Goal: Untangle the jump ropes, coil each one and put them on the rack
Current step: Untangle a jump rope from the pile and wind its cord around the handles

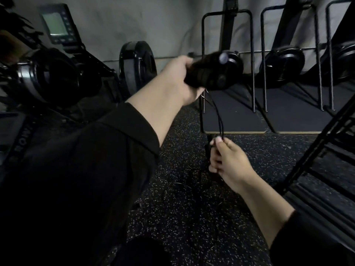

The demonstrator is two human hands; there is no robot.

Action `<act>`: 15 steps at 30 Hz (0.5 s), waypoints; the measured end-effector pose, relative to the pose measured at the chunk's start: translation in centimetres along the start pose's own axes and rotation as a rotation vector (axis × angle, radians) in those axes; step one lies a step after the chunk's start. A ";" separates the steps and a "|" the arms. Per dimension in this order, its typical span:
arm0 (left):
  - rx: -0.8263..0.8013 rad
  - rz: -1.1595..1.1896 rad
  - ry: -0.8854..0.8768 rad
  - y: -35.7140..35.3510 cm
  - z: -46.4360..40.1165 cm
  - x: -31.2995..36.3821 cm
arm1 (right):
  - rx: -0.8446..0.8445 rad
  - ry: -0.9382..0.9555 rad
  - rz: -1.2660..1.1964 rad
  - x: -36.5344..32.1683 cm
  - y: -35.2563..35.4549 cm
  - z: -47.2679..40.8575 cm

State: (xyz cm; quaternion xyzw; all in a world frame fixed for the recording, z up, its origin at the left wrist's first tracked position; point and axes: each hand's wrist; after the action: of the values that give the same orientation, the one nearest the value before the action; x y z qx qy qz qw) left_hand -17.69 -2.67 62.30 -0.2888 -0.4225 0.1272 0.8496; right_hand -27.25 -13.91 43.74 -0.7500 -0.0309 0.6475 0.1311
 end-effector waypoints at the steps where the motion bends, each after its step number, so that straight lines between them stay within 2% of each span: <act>1: 0.016 0.016 0.020 1.0 -1.3 -0.5 | 0.008 0.027 -0.056 -0.8 0.2 -0.5; 4: 0.065 0.039 0.092 3.4 -4.4 -2.6 | 0.024 0.068 -0.175 -3.3 0.3 -2.0; 9: 0.177 -0.031 0.174 6.7 -8.8 -5.3 | 0.024 0.081 -0.198 -5.2 -0.3 -4.8; 13: 0.143 -0.076 0.245 9.1 -10.4 -6.3 | -0.001 0.072 -0.171 -5.3 -1.0 -7.3; 15: 0.075 -0.116 0.275 10.0 -10.7 -6.9 | -0.059 0.091 -0.182 -5.6 -1.3 -8.3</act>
State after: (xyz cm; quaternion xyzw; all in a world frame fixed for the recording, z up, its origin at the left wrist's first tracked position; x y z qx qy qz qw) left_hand -13.17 -1.94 46.77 -0.2467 -0.3131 0.0526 0.9156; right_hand -19.88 -15.17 50.53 -0.7764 -0.1121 0.5969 0.1684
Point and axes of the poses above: each hand's wrist, its own z-axis away from the middle knuckle, its own y-axis out of the back of the hand, x = y × z, and after that the axes turned 15 degrees about y, right-handed
